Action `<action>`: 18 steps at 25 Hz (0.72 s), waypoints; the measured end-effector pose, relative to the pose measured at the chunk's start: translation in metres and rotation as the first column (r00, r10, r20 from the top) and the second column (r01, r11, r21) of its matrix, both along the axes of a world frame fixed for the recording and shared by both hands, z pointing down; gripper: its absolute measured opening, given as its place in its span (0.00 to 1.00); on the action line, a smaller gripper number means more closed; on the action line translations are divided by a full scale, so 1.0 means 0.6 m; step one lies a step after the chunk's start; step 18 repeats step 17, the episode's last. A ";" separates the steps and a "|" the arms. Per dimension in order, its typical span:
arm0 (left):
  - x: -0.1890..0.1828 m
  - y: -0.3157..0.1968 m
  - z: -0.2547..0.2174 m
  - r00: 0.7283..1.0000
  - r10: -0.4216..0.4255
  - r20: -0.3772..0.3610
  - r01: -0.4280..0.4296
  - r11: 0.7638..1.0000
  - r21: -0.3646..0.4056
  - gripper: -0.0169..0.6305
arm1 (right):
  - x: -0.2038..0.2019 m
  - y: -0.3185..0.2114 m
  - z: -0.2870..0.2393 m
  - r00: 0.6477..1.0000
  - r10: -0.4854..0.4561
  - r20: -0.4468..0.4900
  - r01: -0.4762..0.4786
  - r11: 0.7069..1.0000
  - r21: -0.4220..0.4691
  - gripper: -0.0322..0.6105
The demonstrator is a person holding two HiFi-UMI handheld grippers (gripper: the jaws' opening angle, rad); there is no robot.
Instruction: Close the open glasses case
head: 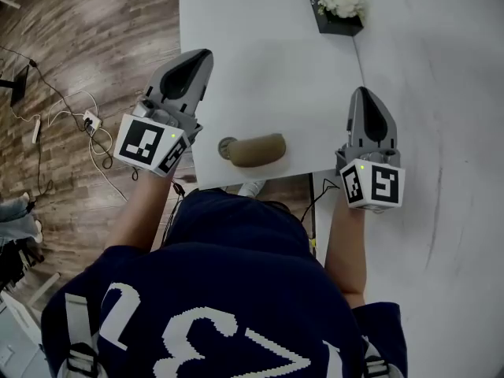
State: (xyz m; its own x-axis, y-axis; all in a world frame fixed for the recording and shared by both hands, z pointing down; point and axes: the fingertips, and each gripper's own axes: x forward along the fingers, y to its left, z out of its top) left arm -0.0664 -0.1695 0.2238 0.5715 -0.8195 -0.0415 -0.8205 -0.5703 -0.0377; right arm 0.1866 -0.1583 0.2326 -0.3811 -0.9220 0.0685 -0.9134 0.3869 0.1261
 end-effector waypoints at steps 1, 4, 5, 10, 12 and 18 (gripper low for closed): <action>-0.004 0.001 -0.009 1.000 -0.015 -0.007 0.015 1.000 0.016 0.05 | 0.000 0.001 -0.007 1.000 -0.001 0.003 0.001 1.000 0.007 0.09; -0.011 0.005 -0.030 0.999 -0.041 -0.018 0.042 0.998 0.047 0.05 | -0.005 0.006 -0.025 1.000 -0.009 0.011 0.008 1.000 0.026 0.09; -0.014 0.006 -0.037 0.999 -0.048 -0.021 0.049 0.997 0.058 0.05 | -0.009 0.009 -0.032 1.000 -0.012 0.015 0.012 0.999 0.033 0.09; -0.027 0.010 -0.059 0.995 -0.091 -0.035 0.094 0.991 0.090 0.05 | -0.022 0.019 -0.051 0.999 -0.025 0.022 0.024 0.998 0.051 0.09; -0.031 0.011 -0.062 0.994 -0.100 -0.038 0.104 0.990 0.095 0.05 | -0.025 0.019 -0.050 0.999 -0.031 0.011 0.030 0.999 0.044 0.09; -0.039 0.013 -0.071 0.994 -0.094 -0.047 0.099 0.989 0.109 0.05 | -0.036 0.017 -0.052 0.998 -0.059 0.018 0.058 0.997 0.045 0.09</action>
